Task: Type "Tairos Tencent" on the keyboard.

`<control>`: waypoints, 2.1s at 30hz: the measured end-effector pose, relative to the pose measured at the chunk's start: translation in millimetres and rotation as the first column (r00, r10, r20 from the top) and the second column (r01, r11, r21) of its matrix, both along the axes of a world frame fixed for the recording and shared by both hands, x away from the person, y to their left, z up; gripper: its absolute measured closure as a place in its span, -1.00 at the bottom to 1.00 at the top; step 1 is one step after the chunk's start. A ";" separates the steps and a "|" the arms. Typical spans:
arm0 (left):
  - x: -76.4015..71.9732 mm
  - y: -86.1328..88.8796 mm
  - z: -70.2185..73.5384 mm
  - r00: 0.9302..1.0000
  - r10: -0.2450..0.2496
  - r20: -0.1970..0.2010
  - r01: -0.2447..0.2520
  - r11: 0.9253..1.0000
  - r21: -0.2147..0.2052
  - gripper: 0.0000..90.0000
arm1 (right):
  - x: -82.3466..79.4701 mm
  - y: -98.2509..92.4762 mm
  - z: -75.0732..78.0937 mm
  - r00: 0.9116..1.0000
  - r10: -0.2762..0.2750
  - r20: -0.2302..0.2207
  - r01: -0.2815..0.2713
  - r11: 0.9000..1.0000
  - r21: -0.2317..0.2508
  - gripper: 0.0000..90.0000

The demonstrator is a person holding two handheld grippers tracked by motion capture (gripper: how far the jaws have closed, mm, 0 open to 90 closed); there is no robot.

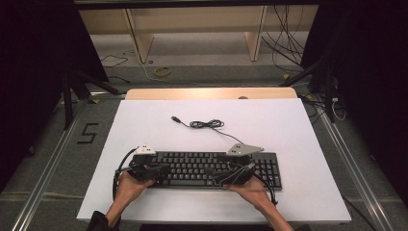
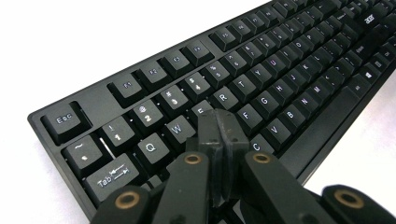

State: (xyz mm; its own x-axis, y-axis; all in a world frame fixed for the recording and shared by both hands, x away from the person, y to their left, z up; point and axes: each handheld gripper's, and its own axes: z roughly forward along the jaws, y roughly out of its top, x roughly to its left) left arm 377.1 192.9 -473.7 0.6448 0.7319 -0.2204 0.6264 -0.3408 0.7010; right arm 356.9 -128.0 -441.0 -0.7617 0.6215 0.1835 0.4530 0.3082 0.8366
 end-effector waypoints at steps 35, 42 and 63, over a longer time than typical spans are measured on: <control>-1.8 4.2 3.8 1.000 0.024 0.003 -0.023 0.998 -0.055 0.70 | -1.6 -7.1 -1.5 1.000 -0.015 -0.001 0.015 1.000 -0.002 -0.33; -3.2 6.6 6.1 1.000 0.025 0.007 -0.024 0.996 -0.089 0.35 | -1.0 -5.7 -2.1 1.000 -0.012 -0.002 0.012 1.000 -0.004 -0.32; -18.0 12.5 15.0 0.996 0.053 0.072 -0.039 0.983 -0.178 -0.28 | -0.4 11.6 -2.1 0.999 0.026 -0.027 -0.026 1.000 0.002 -0.13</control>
State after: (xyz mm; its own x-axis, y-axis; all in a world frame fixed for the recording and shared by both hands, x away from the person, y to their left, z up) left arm 359.1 205.4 -458.7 0.6314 0.7150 -0.3001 0.5807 -0.1794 0.7941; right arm 356.5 -116.4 -443.1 -0.7724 0.6011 0.2050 0.4670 0.3188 0.8248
